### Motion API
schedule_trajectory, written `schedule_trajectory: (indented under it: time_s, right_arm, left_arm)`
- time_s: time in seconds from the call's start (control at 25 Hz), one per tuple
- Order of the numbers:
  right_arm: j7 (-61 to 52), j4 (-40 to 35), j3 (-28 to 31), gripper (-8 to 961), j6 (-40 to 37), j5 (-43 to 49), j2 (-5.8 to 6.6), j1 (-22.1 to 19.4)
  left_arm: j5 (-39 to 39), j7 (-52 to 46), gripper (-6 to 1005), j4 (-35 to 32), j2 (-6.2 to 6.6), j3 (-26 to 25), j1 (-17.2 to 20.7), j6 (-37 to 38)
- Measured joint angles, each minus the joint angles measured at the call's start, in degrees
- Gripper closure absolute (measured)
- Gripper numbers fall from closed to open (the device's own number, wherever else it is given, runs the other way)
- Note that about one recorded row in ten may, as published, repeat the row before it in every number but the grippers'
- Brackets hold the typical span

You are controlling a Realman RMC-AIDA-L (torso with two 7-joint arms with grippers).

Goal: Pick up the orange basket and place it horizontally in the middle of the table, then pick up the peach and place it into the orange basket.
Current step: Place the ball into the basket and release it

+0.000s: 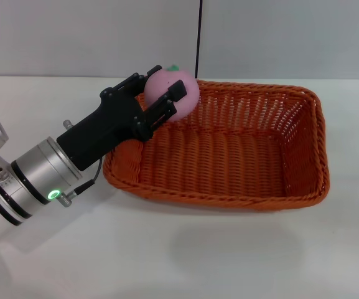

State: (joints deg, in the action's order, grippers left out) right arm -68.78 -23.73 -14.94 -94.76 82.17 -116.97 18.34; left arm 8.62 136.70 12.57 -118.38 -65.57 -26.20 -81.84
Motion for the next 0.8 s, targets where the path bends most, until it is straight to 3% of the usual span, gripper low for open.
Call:
schedule_trajectory:
  time_s: [0.48,0.68,0.8]
  right_arm:
    - [0.0,0.0,0.0,505,0.1,-0.1,0.0,0.0]
    - [0.0,0.0,0.0,505,0.1,-0.6,-0.07,-0.2]
    - [0.0,0.0,0.1,505,0.1,-0.7,-0.09,-0.2]
  left_arm:
    - [0.0,0.0,314,0.1,0.09,-0.3,0.5,-1.2]
    - [-0.4,0.1,268,0.1,0.16,-0.9,1.3,-2.9]
    - [-0.5,0.6,270,0.1,0.17,-4.7,3.2,-5.6]
